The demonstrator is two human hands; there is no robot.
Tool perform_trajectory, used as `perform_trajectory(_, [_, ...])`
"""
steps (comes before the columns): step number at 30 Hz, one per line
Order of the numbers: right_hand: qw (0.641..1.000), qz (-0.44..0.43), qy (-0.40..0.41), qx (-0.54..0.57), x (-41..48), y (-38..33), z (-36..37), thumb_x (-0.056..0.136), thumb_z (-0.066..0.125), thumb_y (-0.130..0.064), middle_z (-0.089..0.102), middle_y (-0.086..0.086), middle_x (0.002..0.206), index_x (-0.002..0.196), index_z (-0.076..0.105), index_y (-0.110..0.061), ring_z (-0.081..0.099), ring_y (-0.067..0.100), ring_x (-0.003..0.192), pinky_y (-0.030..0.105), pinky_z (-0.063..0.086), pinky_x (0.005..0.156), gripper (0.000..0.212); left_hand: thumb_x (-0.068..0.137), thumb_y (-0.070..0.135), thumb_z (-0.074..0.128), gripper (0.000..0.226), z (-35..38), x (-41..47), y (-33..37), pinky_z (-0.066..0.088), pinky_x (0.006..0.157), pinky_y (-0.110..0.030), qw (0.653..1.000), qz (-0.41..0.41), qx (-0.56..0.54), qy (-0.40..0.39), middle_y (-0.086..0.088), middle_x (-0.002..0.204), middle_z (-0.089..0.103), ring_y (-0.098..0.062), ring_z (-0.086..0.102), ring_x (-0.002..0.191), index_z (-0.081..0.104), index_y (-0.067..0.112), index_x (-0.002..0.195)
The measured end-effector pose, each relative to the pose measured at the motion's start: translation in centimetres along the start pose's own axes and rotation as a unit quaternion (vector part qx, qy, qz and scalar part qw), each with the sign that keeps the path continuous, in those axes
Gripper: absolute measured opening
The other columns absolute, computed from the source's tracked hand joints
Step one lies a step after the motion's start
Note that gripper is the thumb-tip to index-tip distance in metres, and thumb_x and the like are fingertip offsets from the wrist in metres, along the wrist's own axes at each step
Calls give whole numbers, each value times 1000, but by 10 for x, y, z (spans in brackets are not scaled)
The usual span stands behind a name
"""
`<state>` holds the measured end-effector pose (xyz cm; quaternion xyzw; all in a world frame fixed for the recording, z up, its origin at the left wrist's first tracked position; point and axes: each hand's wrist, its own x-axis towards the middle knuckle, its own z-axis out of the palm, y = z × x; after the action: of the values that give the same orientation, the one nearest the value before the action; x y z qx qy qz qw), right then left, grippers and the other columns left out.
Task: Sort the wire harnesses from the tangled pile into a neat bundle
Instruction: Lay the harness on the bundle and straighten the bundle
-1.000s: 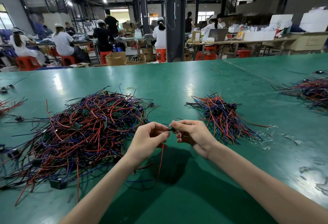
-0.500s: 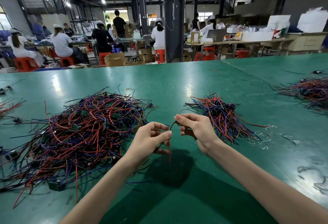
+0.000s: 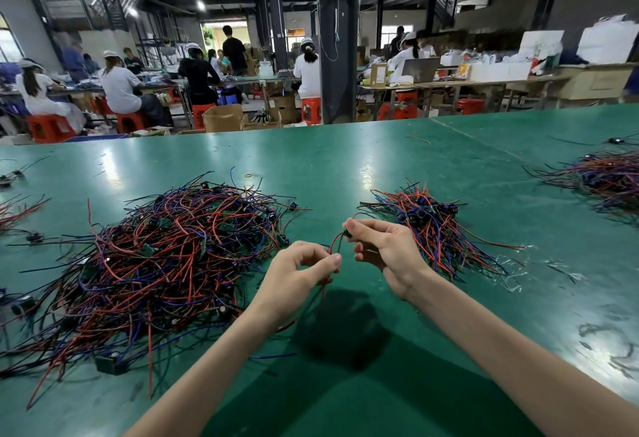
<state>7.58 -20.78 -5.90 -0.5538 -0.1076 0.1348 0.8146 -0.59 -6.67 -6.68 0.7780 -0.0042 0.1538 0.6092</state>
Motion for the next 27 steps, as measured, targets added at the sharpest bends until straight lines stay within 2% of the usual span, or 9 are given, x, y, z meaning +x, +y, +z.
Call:
perform_trajectory(2, [1000,17,-20,7,-1,0,2,63,76,-19,66,6,63,82,69,0,51,8,45,19,47,45,28,82,5,69,11,1,1,0,58,67,-32,995,-47,-91,4,-7,71,61,-15,61,66,62,2,74])
perform_trajectory(5, [999,34,-32,3,-2,1,4,65,75,-18,66,6,63,85,68,2,50,7,44,18,46,45,29,82,-3,66,19,0,2,1,56,58,-29,977,-87,-196,5,-9,72,65,-18,65,60,53,3,95])
perform_trajectory(7, [998,43,-40,2,-2,1,4,73,73,-14,65,5,62,85,67,2,49,7,44,18,46,45,21,86,3,62,18,0,4,3,56,55,-28,960,-119,-254,-8,-12,77,70,-20,65,59,53,2,101])
perform_trajectory(9, [997,48,-58,-8,-3,2,4,79,69,-11,64,4,62,85,67,2,49,7,44,18,46,45,14,91,12,57,12,0,4,4,54,52,-25,953,-143,-266,-25,-12,77,69,-17,64,55,58,1,95])
perform_trajectory(12, [996,41,-75,-29,-5,4,7,79,69,-10,62,5,64,83,67,1,48,7,43,18,45,44,12,91,12,56,12,-1,3,0,52,48,-21,957,-153,-242,-39,-7,68,67,-11,60,50,61,1,91])
perform_trajectory(16, [996,38,-70,-43,-6,4,8,78,70,-10,61,3,59,81,66,1,46,6,42,18,44,43,12,89,6,59,4,0,3,-1,47,43,-21,970,-143,-194,-30,-8,62,65,-11,56,45,61,2,88])
perform_trajectory(19, [995,63,-66,-42,-6,6,8,79,70,-9,59,1,55,80,67,1,46,6,41,17,43,42,11,89,0,59,9,1,2,-6,45,38,-23,995,-79,-66,-11,-7,59,64,-15,54,41,56,5,83])
perform_trajectory(22, [992,97,-70,-34,-6,7,8,82,69,-9,57,-2,52,77,67,-2,46,5,41,16,42,41,8,89,0,58,12,5,2,-11,45,35,-24,999,-20,46,8,-4,58,63,-17,55,39,54,8,80])
perform_trajectory(27, [991,92,-83,-47,-5,5,8,80,69,-10,61,3,58,78,67,-2,47,6,42,16,44,42,9,94,8,54,16,8,3,-14,48,36,-28,998,-52,18,1,1,51,58,-17,51,37,57,5,78])
